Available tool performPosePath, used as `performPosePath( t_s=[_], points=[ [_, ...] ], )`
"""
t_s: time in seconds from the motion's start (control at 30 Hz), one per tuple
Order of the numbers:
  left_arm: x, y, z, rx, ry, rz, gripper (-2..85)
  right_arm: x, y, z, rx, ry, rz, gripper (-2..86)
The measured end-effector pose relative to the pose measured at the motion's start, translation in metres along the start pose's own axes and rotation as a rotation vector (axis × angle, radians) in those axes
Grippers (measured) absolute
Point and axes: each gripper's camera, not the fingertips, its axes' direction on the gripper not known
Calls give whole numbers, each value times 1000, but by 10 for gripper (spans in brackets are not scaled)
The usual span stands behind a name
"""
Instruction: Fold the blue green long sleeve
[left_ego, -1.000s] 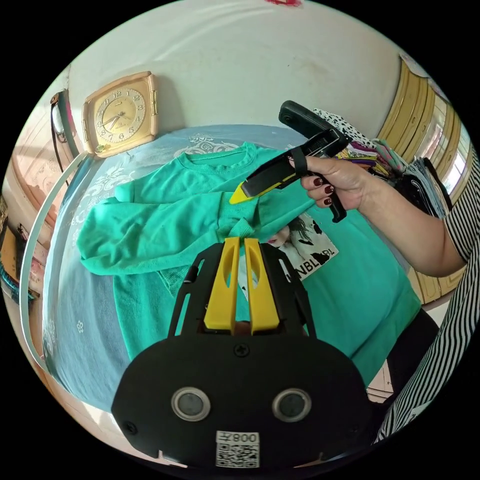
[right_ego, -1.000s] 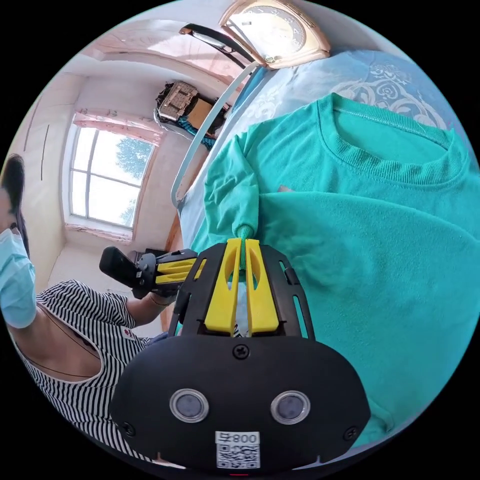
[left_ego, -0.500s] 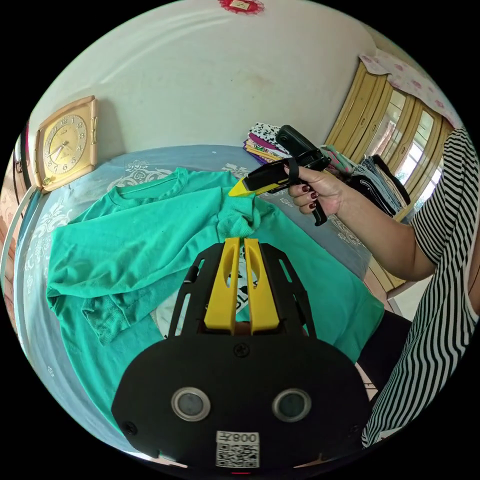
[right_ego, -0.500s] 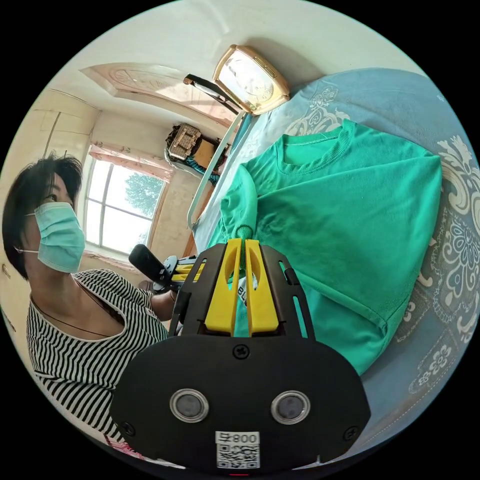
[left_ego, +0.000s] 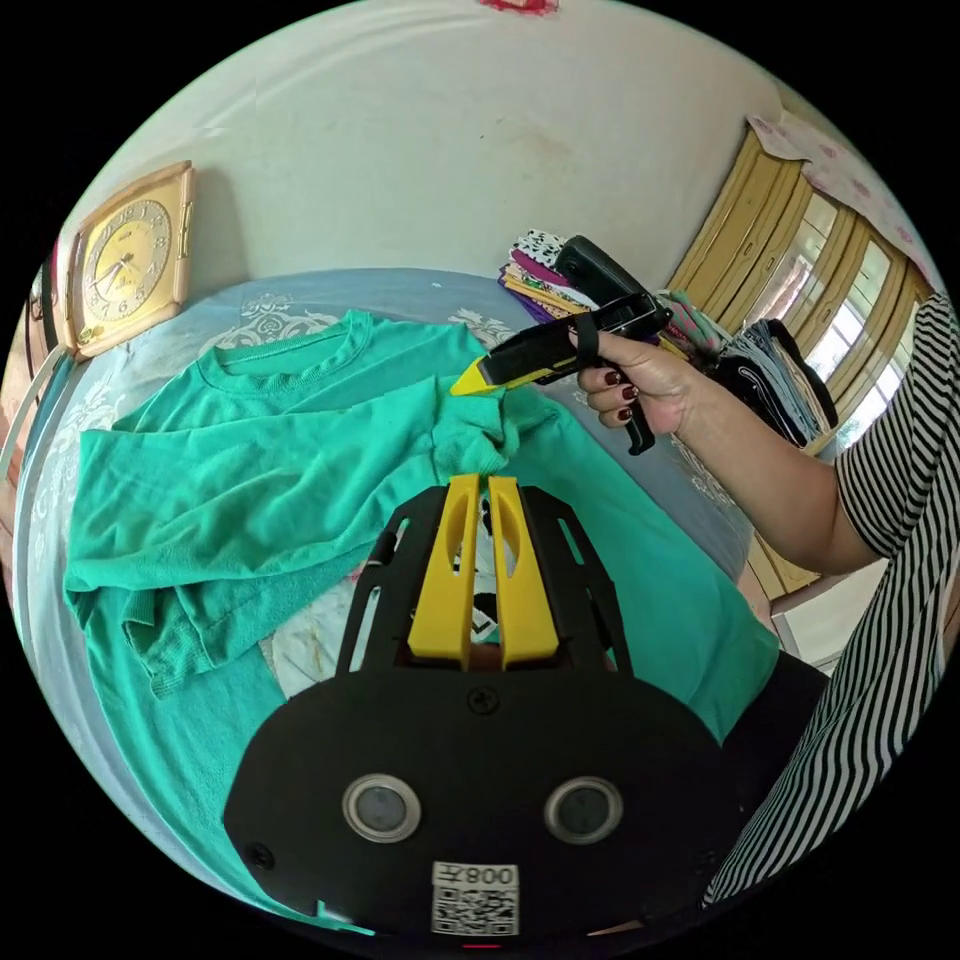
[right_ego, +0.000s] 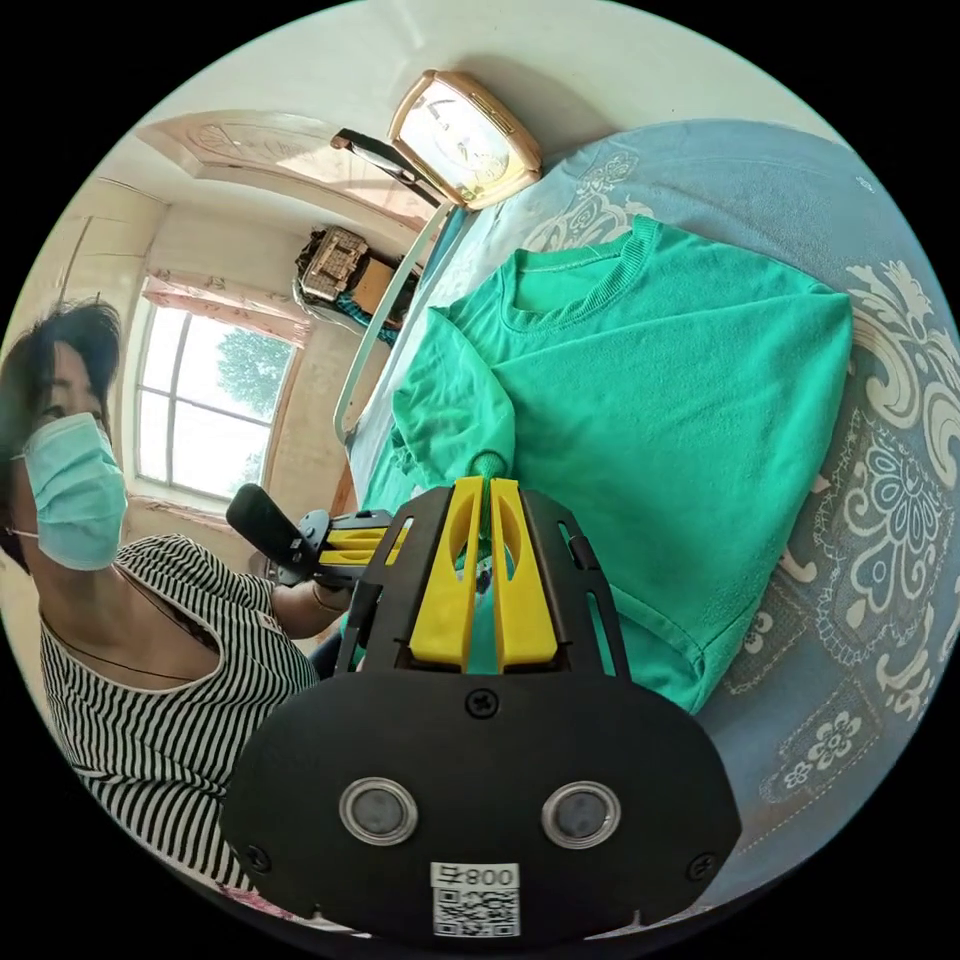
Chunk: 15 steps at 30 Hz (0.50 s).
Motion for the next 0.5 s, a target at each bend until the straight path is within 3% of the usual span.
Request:
performPosePath(
  t_s=[0.2, 0.37, 0.5],
  points=[
    [-12, -27, -89, 231, -70, -24, 18, -55, -37, -15, 93, -153, -184, 9],
    [-10, -57, -164, 413, -51, 13, 16, -114, -61, -27, 135, -170, -348, 10],
    [-9, -72, -175, 401, -12, 26, 16, -119, -49, -36, 164, -105, -366, 11]
  ],
)
